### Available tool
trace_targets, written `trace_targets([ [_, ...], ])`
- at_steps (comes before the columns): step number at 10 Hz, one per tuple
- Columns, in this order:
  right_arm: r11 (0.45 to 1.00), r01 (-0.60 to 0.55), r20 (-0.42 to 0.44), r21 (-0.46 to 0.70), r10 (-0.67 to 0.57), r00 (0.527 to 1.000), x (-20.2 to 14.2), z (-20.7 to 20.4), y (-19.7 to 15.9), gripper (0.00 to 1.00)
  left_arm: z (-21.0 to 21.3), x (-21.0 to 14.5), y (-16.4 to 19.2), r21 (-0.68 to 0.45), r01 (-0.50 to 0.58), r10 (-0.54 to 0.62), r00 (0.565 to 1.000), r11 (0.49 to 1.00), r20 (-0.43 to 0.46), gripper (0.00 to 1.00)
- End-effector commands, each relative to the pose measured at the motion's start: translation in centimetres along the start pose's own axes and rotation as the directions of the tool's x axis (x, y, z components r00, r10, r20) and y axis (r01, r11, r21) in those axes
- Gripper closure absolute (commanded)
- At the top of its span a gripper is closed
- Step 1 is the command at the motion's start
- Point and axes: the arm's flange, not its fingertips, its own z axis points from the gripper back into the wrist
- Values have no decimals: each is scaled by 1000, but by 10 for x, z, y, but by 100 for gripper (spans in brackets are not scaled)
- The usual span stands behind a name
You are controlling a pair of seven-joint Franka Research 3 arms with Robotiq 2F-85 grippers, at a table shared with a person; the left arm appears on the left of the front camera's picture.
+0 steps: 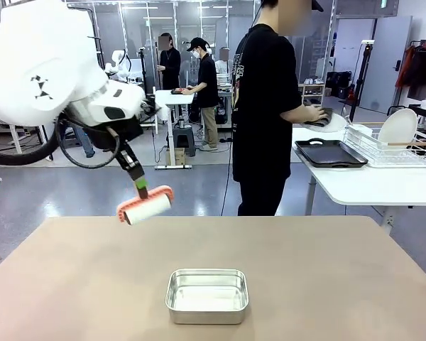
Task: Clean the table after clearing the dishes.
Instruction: Place the Lint Roller back on top of the Airtight Container.
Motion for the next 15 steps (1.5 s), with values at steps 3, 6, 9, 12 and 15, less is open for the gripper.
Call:
trace_targets([
  [3,1000,-3,9,-3,3,1000,0,0,1,0,-26,18,-34,-150,234,-227,972,961,60,79],
  [6,1000,-3,9,-3,3,1000,0,0,1,0,-59,50,-61,-165,379,-380,925,910,31,79],
  [9,1000,-3,9,-3,3,1000,0,0,1,0,-79,55,-73,-222,379,-389,921,898,1,79],
  [12,1000,-3,9,-3,3,1000,0,0,1,0,-79,55,-81,-206,374,-379,925,904,15,79],
  [15,1000,-3,9,-3,3,1000,0,0,1,0,-85,56,-81,-209,373,-380,925,904,6,79],
])
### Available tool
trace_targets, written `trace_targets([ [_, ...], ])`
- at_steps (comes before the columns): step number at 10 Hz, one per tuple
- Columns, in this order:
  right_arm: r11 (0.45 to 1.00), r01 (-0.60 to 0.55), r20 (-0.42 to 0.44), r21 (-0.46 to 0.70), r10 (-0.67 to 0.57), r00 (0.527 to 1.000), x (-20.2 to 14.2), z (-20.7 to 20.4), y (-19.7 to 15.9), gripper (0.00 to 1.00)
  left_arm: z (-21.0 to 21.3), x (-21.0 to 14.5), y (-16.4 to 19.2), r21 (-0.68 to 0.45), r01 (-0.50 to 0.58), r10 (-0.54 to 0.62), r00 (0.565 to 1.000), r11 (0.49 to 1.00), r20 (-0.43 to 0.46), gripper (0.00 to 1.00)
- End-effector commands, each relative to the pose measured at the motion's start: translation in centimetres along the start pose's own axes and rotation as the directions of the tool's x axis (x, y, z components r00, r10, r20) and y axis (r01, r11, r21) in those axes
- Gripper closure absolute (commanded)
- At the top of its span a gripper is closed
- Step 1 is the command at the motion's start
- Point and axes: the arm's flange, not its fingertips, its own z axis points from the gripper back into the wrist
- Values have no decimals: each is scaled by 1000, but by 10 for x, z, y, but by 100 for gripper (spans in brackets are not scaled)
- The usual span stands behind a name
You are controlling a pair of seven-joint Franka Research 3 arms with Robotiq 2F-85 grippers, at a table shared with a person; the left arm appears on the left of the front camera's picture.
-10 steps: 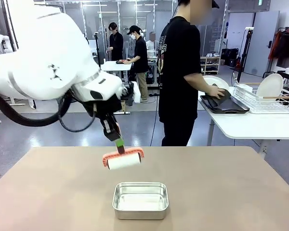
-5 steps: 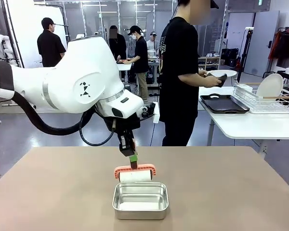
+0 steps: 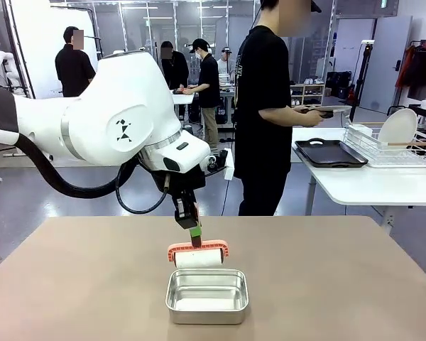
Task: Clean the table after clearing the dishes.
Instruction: Place the Lint Roller back on top of the Airtight Container.
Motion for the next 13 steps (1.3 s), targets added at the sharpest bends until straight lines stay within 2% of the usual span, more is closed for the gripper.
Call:
trace_targets([
  [1,1000,-3,9,-3,3,1000,0,0,1,0,-16,-3,4,-13,61,-60,998,998,16,79],
  [6,1000,-3,9,-3,3,1000,0,0,1,0,-60,8,3,-82,117,-117,993,990,6,79],
  [12,1000,-3,9,-3,3,1000,0,0,1,0,-99,9,14,-55,114,-116,993,992,-31,79],
  [13,1000,-3,9,-3,3,1000,0,0,1,0,-104,11,19,-45,119,-122,990,992,-64,79],
])
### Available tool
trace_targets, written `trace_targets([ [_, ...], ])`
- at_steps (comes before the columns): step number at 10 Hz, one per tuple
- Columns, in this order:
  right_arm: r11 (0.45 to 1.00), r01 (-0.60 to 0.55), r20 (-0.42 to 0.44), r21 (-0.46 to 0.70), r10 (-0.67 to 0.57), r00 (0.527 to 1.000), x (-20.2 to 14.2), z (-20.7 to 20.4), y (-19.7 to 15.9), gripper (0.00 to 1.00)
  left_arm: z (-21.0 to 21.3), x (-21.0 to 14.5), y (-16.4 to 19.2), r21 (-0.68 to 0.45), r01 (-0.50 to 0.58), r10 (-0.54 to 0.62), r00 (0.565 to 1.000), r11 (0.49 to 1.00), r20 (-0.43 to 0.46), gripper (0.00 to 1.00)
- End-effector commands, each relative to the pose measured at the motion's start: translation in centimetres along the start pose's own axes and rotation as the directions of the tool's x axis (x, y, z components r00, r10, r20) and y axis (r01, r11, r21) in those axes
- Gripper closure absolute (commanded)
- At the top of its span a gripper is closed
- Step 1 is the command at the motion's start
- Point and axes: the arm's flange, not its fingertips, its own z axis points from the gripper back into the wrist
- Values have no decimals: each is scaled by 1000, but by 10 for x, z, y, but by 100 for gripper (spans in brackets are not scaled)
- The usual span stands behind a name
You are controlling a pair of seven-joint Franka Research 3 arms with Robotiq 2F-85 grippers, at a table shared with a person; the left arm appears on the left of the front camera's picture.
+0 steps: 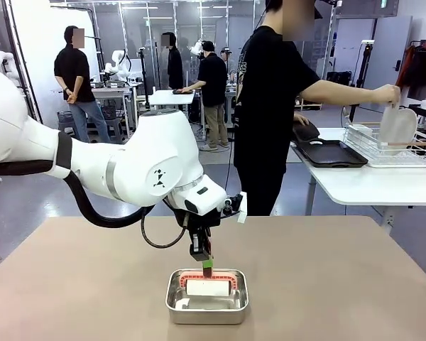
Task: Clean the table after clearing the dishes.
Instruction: Place the Lint Roller back on top of the Airtight Container.
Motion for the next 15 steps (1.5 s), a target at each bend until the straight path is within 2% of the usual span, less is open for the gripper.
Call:
trace_targets([
  [1,1000,-3,9,-3,3,1000,0,0,1,0,-5,3,10,26,15,-15,1000,1000,-9,79],
  [9,1000,-3,9,-3,3,1000,0,0,1,0,-35,-4,30,3,11,-11,1000,1000,4,79],
  [15,1000,-3,9,-3,3,1000,0,0,1,0,-37,-4,33,-25,17,-17,1000,1000,-6,79],
])
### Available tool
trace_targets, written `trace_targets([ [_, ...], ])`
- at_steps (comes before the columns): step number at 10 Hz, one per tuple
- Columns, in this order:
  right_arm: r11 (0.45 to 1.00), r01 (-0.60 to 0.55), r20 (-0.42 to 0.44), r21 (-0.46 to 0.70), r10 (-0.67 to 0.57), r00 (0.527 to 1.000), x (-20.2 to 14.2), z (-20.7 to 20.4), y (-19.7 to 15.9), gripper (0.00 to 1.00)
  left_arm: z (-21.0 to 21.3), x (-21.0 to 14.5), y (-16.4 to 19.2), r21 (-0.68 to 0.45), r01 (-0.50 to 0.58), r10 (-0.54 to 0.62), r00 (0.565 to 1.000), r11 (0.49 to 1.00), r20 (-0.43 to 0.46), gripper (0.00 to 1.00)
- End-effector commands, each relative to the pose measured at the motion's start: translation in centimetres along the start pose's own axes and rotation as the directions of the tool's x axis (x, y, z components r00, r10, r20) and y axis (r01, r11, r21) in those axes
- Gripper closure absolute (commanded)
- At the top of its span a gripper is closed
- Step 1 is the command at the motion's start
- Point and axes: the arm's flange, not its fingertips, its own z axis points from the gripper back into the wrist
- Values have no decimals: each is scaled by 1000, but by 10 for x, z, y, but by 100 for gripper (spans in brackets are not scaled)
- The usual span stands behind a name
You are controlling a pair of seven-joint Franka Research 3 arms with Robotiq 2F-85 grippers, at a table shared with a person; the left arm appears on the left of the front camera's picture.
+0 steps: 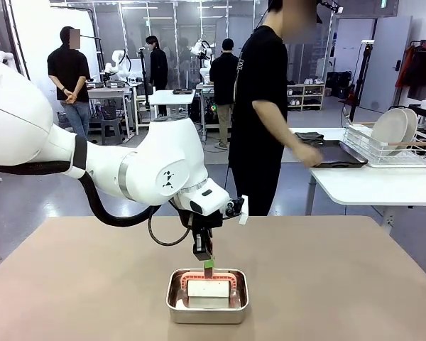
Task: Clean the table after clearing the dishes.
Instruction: Place the Lint Roller back on top of the Airtight Container.
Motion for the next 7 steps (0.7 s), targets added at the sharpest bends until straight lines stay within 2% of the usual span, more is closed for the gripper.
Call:
trace_targets([
  [1,1000,-3,9,-3,3,1000,0,0,1,0,-18,-3,12,10,20,-20,1000,1000,-1,79],
  [2,1000,-3,9,-3,3,1000,0,0,1,0,-17,-3,12,9,15,-15,1000,1000,-9,79],
  [3,1000,-3,9,-3,3,1000,0,0,1,0,-16,-2,12,6,9,-9,1000,1000,-16,56],
  [4,1000,-3,9,-3,3,1000,0,0,1,0,-14,-1,14,9,7,-7,1000,1000,-16,45],
  [5,1000,-3,9,-3,3,1000,0,0,1,0,-11,0,15,10,6,-6,1000,1000,-14,21],
  [7,1000,-3,9,-3,3,1000,0,0,1,0,-5,1,17,12,-2,2,1000,1000,-24,0],
])
